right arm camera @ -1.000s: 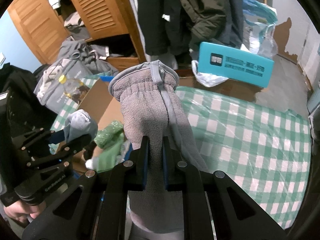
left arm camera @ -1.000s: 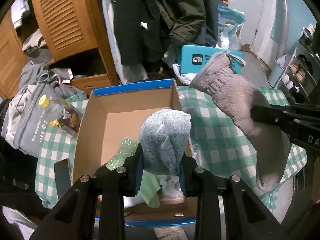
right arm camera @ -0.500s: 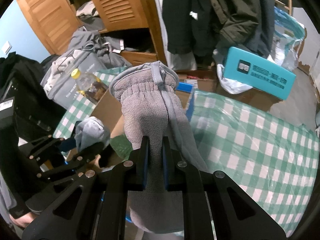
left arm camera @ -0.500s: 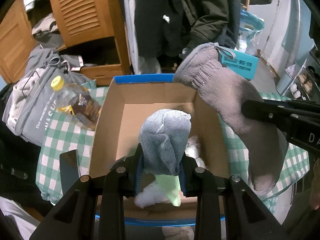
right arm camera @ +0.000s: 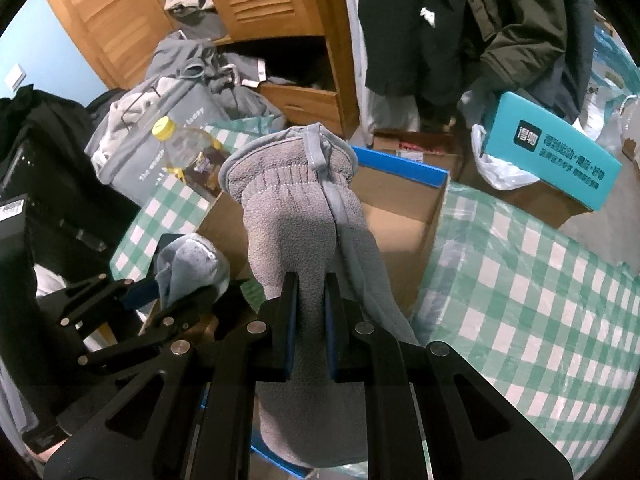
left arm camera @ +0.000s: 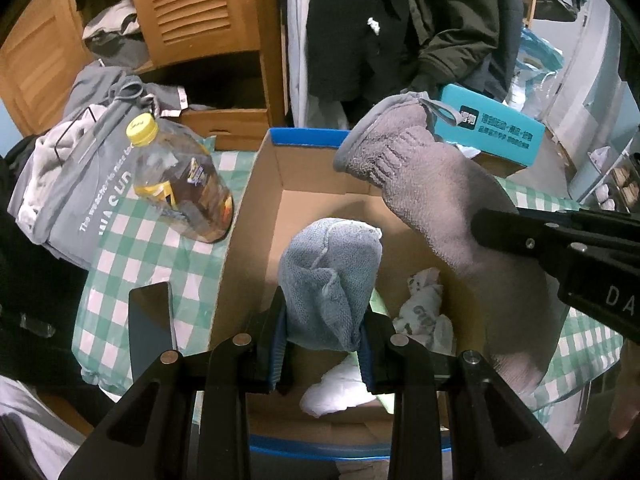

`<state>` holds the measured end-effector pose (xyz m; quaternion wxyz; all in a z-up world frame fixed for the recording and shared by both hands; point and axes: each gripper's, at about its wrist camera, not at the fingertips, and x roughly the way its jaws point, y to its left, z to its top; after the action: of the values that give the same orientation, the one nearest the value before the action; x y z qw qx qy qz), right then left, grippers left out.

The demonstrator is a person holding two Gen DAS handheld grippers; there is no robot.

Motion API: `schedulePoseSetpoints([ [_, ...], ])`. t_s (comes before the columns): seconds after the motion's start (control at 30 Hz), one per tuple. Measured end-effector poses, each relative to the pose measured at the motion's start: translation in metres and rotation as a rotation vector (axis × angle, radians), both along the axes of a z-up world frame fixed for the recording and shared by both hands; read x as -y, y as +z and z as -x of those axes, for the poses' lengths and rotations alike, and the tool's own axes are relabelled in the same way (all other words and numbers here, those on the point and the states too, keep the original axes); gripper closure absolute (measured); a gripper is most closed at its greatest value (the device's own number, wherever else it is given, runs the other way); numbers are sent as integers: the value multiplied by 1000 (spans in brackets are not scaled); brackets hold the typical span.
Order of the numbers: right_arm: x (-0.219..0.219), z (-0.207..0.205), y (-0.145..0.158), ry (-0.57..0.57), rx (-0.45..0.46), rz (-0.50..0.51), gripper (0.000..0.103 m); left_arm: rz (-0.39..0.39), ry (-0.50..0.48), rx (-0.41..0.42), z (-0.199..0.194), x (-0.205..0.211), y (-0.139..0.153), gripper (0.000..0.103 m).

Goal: Organize soft objects
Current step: 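Open both tools to drop the sock and glove into the box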

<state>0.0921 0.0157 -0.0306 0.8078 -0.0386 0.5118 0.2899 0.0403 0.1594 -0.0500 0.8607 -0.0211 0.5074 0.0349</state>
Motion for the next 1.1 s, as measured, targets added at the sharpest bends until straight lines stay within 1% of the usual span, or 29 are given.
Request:
schedulePoseSetpoints([
  [0.13,-5,-2,-5,1,-14,-3,93,-7,12,-17,-1,-3,-4,68],
  [0.27,-8,-5,-8,10,-22,-20,90,-23,22,-21,0,-4,-3,60],
  [0.33,-7,-5,-5,4,-7,-20,86,-21,25,-18,1,-5,0,55],
  [0.4,-6,-4,-1,-1,5,-14,72,-24,27,-10,1,-5,3,49],
  [0.43,-3,-4,1,-7,11,-18,70,-28,26,-5,2,-5,5,45],
  [0.57,7,-4,8,-28,21,-21,67,-34,23,14,5,-4,14,38],
  [0.6,10,-3,10,-35,24,-19,65,-35,22,17,6,-3,16,36],
  [0.63,14,-2,12,-46,29,-15,63,-39,17,22,7,-1,19,33],
  [0.67,17,-1,14,-52,32,-13,59,-42,11,29,9,0,22,30],
  [0.77,26,3,21,-72,49,-6,51,-44,0,47,12,5,30,25],
  [0.83,33,5,26,-84,59,0,49,-44,-11,57,14,10,35,24],
  [0.97,47,11,38,-110,86,3,37,-54,-24,69,18,17,43,18],
  [1.1,58,18,48,-130,107,4,33,-63,-35,88,22,24,51,16],
])
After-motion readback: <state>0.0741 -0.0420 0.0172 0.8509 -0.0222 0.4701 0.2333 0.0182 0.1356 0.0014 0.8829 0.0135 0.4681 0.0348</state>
